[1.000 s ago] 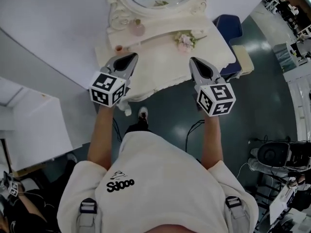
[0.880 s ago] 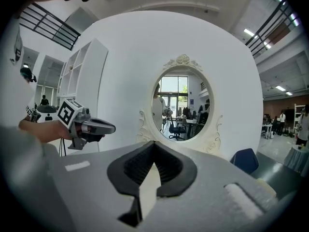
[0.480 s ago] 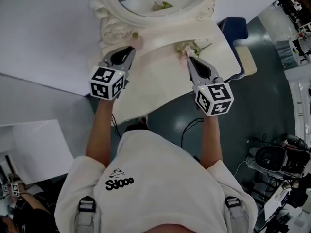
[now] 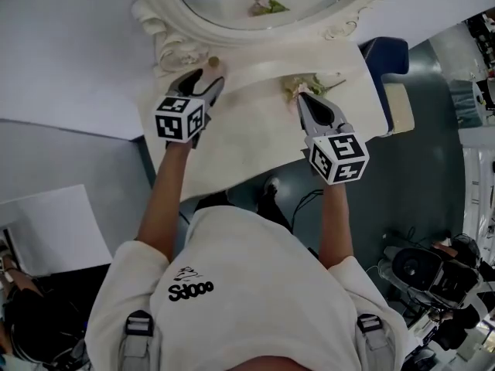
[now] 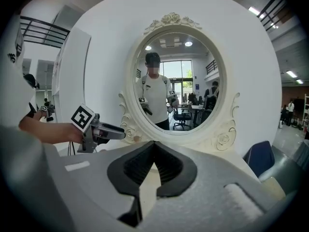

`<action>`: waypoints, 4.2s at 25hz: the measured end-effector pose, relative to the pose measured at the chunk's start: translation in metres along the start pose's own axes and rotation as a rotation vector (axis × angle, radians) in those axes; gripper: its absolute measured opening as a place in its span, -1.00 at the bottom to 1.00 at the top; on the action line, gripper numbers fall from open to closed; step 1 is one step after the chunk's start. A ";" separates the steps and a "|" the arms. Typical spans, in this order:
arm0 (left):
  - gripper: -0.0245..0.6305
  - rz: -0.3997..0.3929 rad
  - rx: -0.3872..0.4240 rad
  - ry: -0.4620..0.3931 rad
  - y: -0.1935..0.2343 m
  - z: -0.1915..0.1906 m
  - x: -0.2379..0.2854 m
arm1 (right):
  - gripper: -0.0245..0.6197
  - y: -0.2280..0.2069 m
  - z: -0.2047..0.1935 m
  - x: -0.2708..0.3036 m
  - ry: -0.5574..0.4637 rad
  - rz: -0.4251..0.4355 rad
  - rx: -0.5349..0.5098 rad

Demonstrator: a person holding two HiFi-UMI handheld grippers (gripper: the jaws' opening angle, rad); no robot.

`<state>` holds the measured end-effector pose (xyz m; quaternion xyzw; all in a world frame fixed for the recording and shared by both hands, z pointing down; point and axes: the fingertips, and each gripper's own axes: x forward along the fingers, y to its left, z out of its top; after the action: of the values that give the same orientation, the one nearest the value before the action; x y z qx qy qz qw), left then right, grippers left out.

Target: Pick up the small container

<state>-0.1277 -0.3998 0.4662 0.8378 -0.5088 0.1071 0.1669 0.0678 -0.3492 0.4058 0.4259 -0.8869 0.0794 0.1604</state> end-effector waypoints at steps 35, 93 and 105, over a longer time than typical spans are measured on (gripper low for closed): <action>-0.54 0.175 0.107 0.047 0.033 -0.041 0.111 | -0.91 -0.076 -0.059 -0.009 0.102 -0.013 0.058; -0.53 -0.170 0.380 -0.279 -0.171 0.162 -0.025 | -0.92 -0.074 0.081 -0.071 -0.167 -0.092 -0.217; -0.53 -0.168 0.365 -0.257 -0.168 0.153 -0.028 | -0.92 -0.068 0.076 -0.072 -0.159 -0.084 -0.208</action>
<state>0.0102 -0.3644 0.2871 0.9003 -0.4264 0.0754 -0.0450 0.1467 -0.3607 0.3092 0.4488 -0.8816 -0.0540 0.1360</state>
